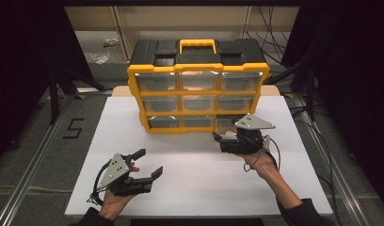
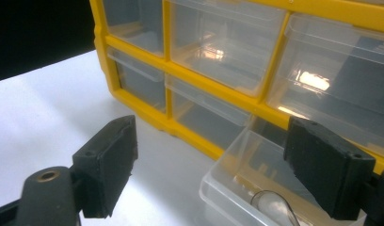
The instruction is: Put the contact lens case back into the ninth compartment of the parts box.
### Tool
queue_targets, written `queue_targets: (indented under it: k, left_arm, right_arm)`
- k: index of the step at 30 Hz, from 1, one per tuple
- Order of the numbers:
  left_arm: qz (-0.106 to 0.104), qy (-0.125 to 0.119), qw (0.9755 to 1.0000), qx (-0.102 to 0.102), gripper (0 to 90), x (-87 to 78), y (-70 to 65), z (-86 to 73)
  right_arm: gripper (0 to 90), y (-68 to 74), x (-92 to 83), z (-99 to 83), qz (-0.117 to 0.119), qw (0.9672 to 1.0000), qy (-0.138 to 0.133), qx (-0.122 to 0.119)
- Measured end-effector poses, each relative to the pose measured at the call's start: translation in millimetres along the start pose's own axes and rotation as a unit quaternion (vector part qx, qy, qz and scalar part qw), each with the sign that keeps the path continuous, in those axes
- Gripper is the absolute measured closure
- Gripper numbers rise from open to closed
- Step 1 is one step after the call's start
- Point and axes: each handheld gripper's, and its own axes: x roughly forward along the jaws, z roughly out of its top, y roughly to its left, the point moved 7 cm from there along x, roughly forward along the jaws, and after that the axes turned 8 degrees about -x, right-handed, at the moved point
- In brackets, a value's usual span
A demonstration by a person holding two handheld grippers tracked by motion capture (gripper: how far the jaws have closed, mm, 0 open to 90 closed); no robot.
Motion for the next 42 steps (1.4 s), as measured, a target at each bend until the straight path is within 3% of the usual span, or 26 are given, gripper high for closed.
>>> queue_targets:
  k: [17,42]
  left_arm:
    - [0.001,0.0,1.0,0.001,16.1,-1.0,0.4,-0.1]
    - [0.003,-0.001,1.0,-0.001,16.1,-1.5,0.6,0.0]
  right_arm:
    - [18.6,18.3,-4.6,-10.4,0.014,0.9998,-0.001,-0.015]
    - [18.5,18.9,-13.0,-32.2,0.01,0.9999,0.003,-0.009]
